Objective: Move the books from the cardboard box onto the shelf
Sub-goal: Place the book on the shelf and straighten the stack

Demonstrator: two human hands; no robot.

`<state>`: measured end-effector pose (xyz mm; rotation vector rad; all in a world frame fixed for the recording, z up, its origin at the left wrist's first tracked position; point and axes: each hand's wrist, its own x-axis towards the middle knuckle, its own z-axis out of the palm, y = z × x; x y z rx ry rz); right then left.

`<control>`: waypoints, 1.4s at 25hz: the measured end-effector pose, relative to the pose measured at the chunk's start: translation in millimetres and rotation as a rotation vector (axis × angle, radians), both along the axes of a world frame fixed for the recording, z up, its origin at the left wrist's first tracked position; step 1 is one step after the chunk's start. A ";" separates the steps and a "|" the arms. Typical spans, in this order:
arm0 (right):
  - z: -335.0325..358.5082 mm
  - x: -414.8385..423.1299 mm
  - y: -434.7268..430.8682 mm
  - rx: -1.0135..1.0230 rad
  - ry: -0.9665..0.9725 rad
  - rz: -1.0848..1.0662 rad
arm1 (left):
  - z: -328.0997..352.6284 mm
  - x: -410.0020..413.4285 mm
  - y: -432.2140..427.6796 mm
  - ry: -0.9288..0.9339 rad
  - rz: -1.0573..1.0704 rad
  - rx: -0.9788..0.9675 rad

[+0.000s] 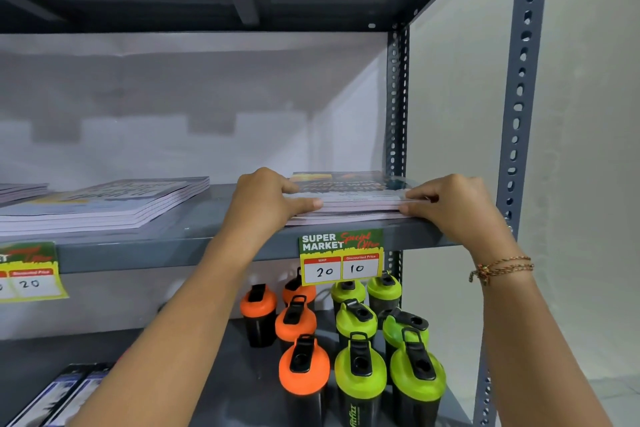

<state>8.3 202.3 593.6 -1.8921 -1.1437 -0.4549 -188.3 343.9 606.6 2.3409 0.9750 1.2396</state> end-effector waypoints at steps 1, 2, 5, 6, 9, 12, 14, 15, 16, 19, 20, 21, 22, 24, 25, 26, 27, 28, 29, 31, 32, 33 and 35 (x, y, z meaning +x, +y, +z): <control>0.7 1.5 -0.6 -0.004 0.005 0.004 | 0.6 -0.2 -0.4 0.007 0.014 0.014; 1.8 3.1 -1.0 -0.005 0.007 0.011 | 1.2 0.8 -1.4 0.010 0.026 0.026; 3.0 9.5 -1.3 -0.008 -0.005 0.000 | 0.0 7.9 -6.0 -0.011 0.030 0.024; 2.5 12.8 -1.1 -0.011 -0.007 -0.006 | -1.4 10.3 -7.7 -0.021 0.035 0.029; 1.5 21.9 0.0 -0.027 0.002 -0.015 | -3.8 14.1 -10.8 -0.029 0.048 0.045; 1.6 27.6 2.2 -0.040 0.036 -0.026 | -5.4 15.2 -9.1 -0.032 0.032 0.050; 2.4 30.3 3.8 -0.038 0.062 -0.032 | -7.1 17.7 -10.1 -0.026 0.024 0.058; 2.8 31.6 4.7 -0.037 0.074 -0.035 | -7.9 19.2 -11.0 -0.021 0.023 0.063; 3.0 32.7 5.1 -0.038 0.083 -0.035 | -8.5 20.7 -12.2 -0.014 0.024 0.068; 2.0 34.4 4.5 -0.030 0.099 -0.026 | -8.0 23.2 -14.6 0.010 0.029 0.073; 1.7 35.3 3.7 -0.022 0.107 -0.021 | -7.1 23.4 -14.7 0.012 0.032 0.067; 2.2 36.0 3.2 -0.017 0.119 -0.017 | -5.8 23.5 -14.3 0.013 0.035 0.061; 3.3 36.4 3.0 -0.020 0.133 -0.015 | -4.5 23.3 -13.8 0.015 0.038 0.055; 5.9 37.0 3.4 -0.040 0.155 -0.014 | -2.2 22.6 -13.3 0.026 0.050 0.051; 6.8 37.2 3.8 -0.045 0.167 -0.009 | -1.1 21.7 -12.7 0.036 0.059 0.052; 6.8 36.9 3.9 -0.044 0.181 -0.003 | -0.4 20.6 -11.7 0.051 0.067 0.057; 6.2 36.7 3.8 -0.039 0.190 0.000 | 0.3 19.7 -10.5 0.064 0.071 0.061; 5.2 36.5 4.1 -0.030 0.194 0.000 | 0.8 18.8 -9.3 0.070 0.072 0.063; 4.1 36.5 4.5 -0.017 0.194 -0.004 | 1.1 18.1 -8.4 0.067 0.072 0.059; 3.2 34.9 6.1 0.013 0.187 -0.011 | 1.2 17.5 -7.7 0.064 0.075 0.056; 3.4 33.6 7.5 0.014 0.174 -0.016 | 0.9 17.9 -7.8 0.069 0.078 0.063; 3.8 32.1 8.9 0.003 0.154 -0.022 | 0.6 18.3 -8.2 0.074 0.079 0.072; 5.1 28.5 10.4 -0.017 0.133 -0.029 | 0.2 18.4 -9.5 0.074 0.080 0.077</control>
